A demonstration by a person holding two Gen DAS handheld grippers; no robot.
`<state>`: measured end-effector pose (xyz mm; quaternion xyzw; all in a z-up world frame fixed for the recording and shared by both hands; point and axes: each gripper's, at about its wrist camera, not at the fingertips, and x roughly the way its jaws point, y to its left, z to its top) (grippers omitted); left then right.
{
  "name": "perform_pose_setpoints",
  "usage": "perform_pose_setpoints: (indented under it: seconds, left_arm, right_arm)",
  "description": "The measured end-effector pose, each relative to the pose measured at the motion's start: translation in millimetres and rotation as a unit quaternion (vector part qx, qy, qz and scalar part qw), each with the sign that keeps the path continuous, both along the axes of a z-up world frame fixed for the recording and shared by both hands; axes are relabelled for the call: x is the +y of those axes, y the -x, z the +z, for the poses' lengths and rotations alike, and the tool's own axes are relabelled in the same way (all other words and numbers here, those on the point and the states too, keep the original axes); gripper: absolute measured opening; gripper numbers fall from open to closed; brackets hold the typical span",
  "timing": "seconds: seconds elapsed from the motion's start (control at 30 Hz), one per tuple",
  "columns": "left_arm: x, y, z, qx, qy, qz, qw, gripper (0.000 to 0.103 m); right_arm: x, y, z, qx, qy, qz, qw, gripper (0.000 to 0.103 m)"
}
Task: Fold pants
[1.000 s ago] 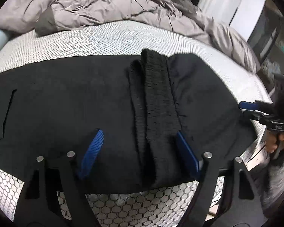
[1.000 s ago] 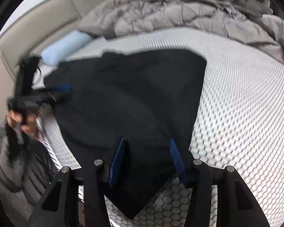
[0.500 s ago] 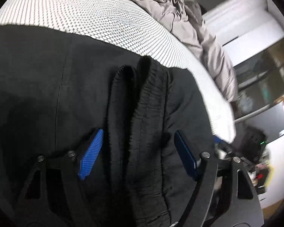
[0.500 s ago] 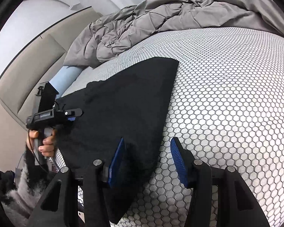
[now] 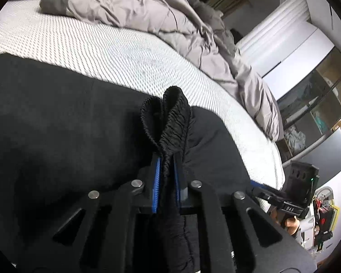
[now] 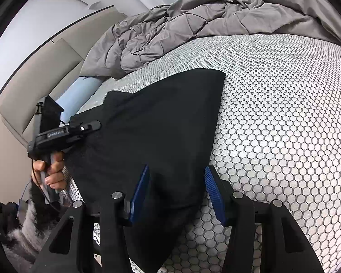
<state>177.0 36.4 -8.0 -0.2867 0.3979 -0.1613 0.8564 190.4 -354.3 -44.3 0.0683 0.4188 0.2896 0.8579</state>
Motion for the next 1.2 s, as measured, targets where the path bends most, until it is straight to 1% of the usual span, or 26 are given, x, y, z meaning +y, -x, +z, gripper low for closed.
perform_pose_setpoints:
  seconds: [0.1, 0.17, 0.2, 0.23, 0.27, 0.3, 0.33, 0.37, 0.5, 0.57, 0.63, 0.67, 0.77, 0.8, 0.83, 0.87, 0.9, 0.93, 1.0, 1.07, 1.1, 1.13, 1.2]
  left_arm:
    - [26, 5, 14, -0.020, 0.007, 0.033, 0.9992, 0.007]
    - [45, 8, 18, -0.020, -0.028, 0.064, 0.9973, 0.007]
    - [50, 4, 12, 0.000, -0.058, 0.087, 0.9945, 0.008]
    - [54, 1, 6, 0.020, -0.075, 0.093, 0.9926, 0.008]
    - [56, -2, -2, 0.039, -0.075, 0.095, 0.9919, 0.012]
    - [59, -3, -7, 0.050, -0.066, 0.098, 0.9917, 0.014]
    - [62, -1, -7, 0.050, -0.055, 0.100, 0.9922, 0.014]
    - [62, 0, -4, 0.046, -0.052, 0.097, 0.9928, 0.014]
    - [59, 11, 5, 0.036, -0.074, 0.097, 0.9919, 0.014]
    - [58, 17, 7, 0.035, -0.081, 0.100, 0.9910, 0.014]
    - [60, 23, 8, 0.034, -0.091, 0.111, 0.9891, 0.014]
    - [62, 29, 11, 0.029, -0.096, 0.118, 0.9880, 0.014]
    - [55, 42, 23, 0.003, -0.105, 0.116, 0.9877, 0.015]
    - [49, 46, 28, -0.006, -0.113, 0.113, 0.9871, 0.017]
    - [42, 50, 33, -0.019, -0.121, 0.107, 0.9867, 0.021]
    - [33, 52, 38, -0.033, -0.124, 0.096, 0.9871, 0.029]
    - [26, 56, 40, -0.042, -0.123, 0.086, 0.9878, 0.034]
    - [16, 55, 41, -0.049, -0.119, 0.073, 0.9890, 0.035]
    - [-5, 51, 39, -0.048, -0.110, 0.046, 0.9918, 0.035]
    - [-30, 47, 34, -0.040, -0.110, 0.013, 0.9931, 0.035]
    - [-45, 46, 31, -0.040, -0.117, -0.004, 0.9924, 0.035]
    - [-55, 46, 31, -0.040, -0.123, -0.014, 0.9914, 0.035]
    - [-75, 48, 28, -0.039, -0.134, -0.036, 0.9895, 0.035]
  right_arm:
    - [5, -2, 2, -0.001, -0.002, -0.001, 1.000, 0.052]
    - [9, -4, 2, -0.001, -0.003, 0.001, 1.000, 0.052]
    - [14, -5, 1, 0.000, -0.003, 0.003, 1.000, 0.052]
    - [17, -6, 1, 0.000, -0.001, 0.004, 1.000, 0.052]
    - [21, -8, -1, 0.003, -0.001, 0.008, 1.000, 0.052]
    - [23, -8, -1, 0.005, 0.000, 0.009, 1.000, 0.052]
    - [25, -9, -2, 0.006, 0.002, 0.009, 1.000, 0.052]
    - [26, -10, -3, 0.007, 0.000, 0.008, 1.000, 0.052]
    - [22, -16, -2, 0.019, -0.030, -0.001, 0.999, 0.052]
    - [18, -19, -7, 0.042, -0.038, 0.002, 0.998, 0.052]
    - [16, -17, -13, 0.068, -0.037, 0.021, 0.997, 0.052]
    - [16, -14, -15, 0.071, -0.033, 0.026, 0.997, 0.052]
    - [16, 9, -15, 0.050, -0.016, 0.059, 0.997, 0.052]
    - [15, 19, -15, 0.043, -0.018, 0.080, 0.996, 0.052]
    - [15, 26, -16, 0.041, -0.020, 0.090, 0.995, 0.049]
    - [13, 33, -18, 0.034, -0.019, 0.094, 0.995, 0.043]
    - [14, 37, -20, 0.027, -0.011, 0.089, 0.996, 0.025]
    - [13, 38, -23, 0.028, -0.008, 0.078, 0.997, 0.019]
    - [11, 34, -29, 0.053, -0.024, 0.075, 0.996, 0.012]
    - [8, 34, -25, 0.062, -0.047, 0.076, 0.994, 0.009]
    - [5, 37, -22, 0.064, -0.058, 0.082, 0.993, 0.008]
    - [4, 42, -21, 0.064, -0.053, 0.085, 0.993, 0.008]
    - [6, 47, -30, 0.073, -0.015, 0.088, 0.993, 0.008]
